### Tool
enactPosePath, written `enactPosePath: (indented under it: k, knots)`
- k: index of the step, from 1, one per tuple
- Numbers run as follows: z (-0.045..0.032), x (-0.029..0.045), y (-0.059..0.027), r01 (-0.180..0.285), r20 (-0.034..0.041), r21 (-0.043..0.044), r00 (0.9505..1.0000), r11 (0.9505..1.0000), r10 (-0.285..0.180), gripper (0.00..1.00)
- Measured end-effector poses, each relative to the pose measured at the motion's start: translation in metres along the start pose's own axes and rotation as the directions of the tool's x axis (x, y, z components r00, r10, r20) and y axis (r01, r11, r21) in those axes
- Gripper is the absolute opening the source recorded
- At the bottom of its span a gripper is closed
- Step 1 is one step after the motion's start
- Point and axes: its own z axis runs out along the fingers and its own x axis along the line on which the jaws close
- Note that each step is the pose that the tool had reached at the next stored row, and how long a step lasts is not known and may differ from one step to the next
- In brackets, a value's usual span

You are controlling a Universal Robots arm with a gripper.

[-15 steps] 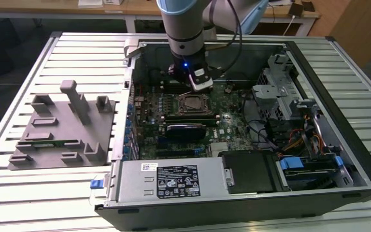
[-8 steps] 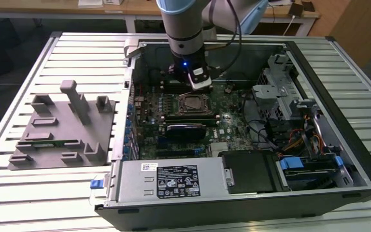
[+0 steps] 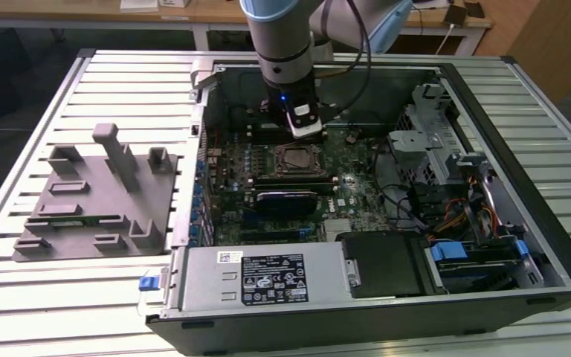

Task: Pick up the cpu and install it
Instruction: 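Install the first cpu locking lever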

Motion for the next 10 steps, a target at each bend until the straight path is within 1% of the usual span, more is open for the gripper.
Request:
enactPosePath:
  k: [5, 10]
  knots:
    - [0.0020, 0.0011, 0.0011, -0.002, 0.0008, 0.0011, 1.0000, 1.0000, 0.002, 0.11]
    - [0.0044, 0.0016, 0.0010, 0.000, 0.0032, 0.0082, 1.0000, 1.0000, 0.000, 0.11]
